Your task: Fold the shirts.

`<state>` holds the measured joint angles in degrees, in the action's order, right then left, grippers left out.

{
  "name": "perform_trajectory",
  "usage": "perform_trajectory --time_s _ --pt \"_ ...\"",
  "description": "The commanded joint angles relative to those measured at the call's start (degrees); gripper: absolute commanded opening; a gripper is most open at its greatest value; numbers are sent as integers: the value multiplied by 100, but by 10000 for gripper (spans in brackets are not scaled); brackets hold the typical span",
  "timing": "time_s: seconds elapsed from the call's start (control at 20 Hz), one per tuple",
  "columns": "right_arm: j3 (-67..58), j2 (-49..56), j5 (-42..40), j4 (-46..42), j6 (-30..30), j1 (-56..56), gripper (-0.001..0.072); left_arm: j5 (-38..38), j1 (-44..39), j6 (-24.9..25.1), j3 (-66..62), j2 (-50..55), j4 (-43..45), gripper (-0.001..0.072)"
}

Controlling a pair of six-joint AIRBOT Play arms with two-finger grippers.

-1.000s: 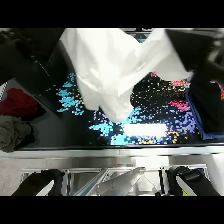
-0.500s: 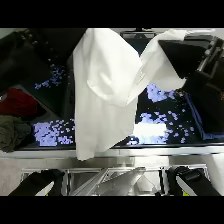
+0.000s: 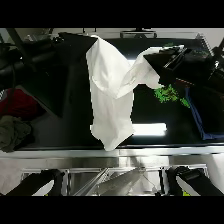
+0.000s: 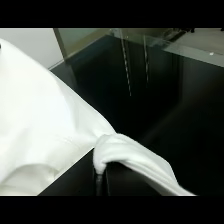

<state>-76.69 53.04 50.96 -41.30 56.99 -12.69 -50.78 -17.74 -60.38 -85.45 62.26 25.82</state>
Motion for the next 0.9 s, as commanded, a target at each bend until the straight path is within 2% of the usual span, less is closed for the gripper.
perform_trajectory --time_s 0.0,0.3,0.45,0.65,0.75,0.85 --pt "-2 131 83 -118 90 4 23 -168 118 -11 -7 109 -39 18" --pt "-2 -444 232 28 308 -4 23 -173 20 -9 -7 -713 -37 19" --pt "-2 -977 229 424 295 -4 23 -76 -323 13 -7 -1333 15 18" --pt "-2 -1255 326 450 310 -341 23 181 -811 11 -4 -1738 31 18" --pt "-2 -1161 529 444 313 -505 23 136 -918 -157 -4 -1687 461 18" --pt "9 -962 614 345 511 -514 23 70 -938 -557 -4 -1486 1084 18"
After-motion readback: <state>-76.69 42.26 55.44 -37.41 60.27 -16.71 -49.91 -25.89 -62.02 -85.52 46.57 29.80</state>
